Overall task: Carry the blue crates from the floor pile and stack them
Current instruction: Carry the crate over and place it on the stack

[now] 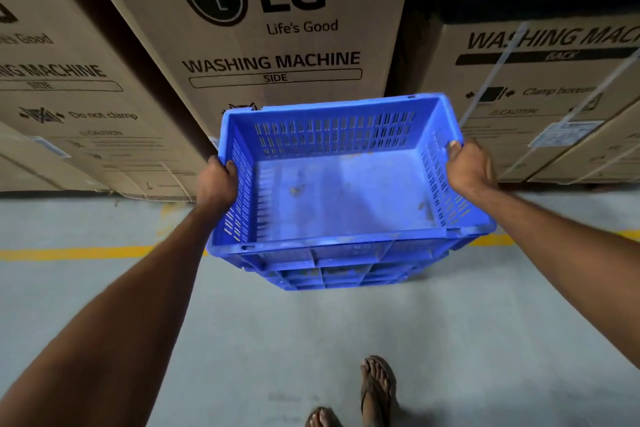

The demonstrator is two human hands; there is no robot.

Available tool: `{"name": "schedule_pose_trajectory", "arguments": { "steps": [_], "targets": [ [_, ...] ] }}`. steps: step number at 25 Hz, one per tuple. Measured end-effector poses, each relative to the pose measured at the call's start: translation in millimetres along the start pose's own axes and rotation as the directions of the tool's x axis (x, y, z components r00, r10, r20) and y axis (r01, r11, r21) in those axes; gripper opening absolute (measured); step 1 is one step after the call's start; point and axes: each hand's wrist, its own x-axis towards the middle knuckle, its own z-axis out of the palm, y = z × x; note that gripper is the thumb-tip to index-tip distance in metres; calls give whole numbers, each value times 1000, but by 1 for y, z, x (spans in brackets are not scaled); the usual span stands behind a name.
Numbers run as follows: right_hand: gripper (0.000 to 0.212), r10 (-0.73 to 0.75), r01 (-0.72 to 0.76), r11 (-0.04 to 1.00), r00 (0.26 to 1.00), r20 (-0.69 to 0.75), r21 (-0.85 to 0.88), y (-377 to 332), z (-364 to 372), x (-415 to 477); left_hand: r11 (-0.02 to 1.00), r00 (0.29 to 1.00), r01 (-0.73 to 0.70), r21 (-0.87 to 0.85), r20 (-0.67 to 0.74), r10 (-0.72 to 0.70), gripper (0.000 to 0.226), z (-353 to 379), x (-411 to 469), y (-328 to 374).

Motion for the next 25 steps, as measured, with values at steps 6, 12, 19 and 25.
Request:
{"name": "schedule_pose_trajectory", "arguments": {
  "steps": [6,12,19,25],
  "targets": [
    [38,-13,13,1000,1000,12,-28,-13,30,28,999,1000,8,-34,21,-8,40,22,37,-6],
    [37,7,-10,996,999,-35,-85,-16,47,40,993,997,61,-100,43,-57,46,28,72,-13],
    [52,-117,109,945,993,-8,-307,-21,32,11,982,989,-128,137,-53,136,59,17,39,0],
    [39,-542,578,799,811,218,-167,-37,27,-111,800,815,-580,153,103,570,42,17,-75,32]
  ]
}}
